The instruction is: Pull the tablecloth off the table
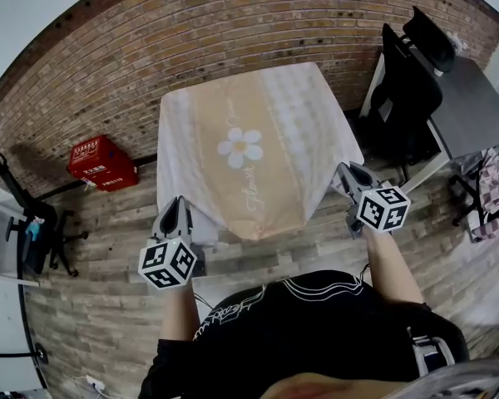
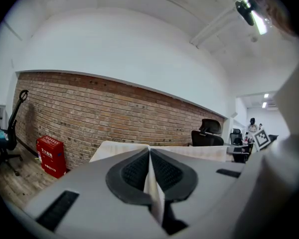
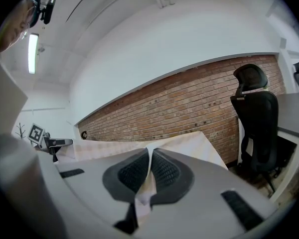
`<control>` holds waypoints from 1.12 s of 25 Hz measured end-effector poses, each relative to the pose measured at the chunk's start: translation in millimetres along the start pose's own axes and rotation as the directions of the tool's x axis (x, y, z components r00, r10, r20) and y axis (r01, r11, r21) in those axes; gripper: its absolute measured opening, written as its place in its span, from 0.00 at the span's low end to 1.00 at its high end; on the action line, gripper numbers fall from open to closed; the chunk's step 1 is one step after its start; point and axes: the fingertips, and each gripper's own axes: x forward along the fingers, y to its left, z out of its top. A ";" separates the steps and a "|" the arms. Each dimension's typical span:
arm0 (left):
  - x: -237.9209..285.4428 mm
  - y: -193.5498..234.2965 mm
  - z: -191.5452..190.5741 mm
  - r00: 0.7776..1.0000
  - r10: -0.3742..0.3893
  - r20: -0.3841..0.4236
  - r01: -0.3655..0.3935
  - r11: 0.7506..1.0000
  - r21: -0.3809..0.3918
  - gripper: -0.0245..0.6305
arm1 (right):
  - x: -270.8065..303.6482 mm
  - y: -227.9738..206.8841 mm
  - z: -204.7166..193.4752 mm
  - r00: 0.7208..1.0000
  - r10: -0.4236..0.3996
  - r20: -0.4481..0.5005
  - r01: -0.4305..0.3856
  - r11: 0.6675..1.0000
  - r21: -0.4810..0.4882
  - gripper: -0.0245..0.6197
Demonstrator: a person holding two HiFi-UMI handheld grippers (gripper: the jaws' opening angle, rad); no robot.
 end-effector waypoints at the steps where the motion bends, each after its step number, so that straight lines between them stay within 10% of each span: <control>1: -4.5 -0.4 -0.5 1.000 -0.002 -0.001 0.002 1.000 -0.001 0.05 | -3.4 4.4 -2.6 1.000 0.001 -0.002 -0.001 1.000 0.002 0.03; 28: -154.7 -2.6 -48.3 0.994 -0.105 -0.029 0.105 0.994 -0.005 0.05 | -132.1 117.2 -73.1 0.998 -0.066 0.005 0.066 0.998 0.003 0.03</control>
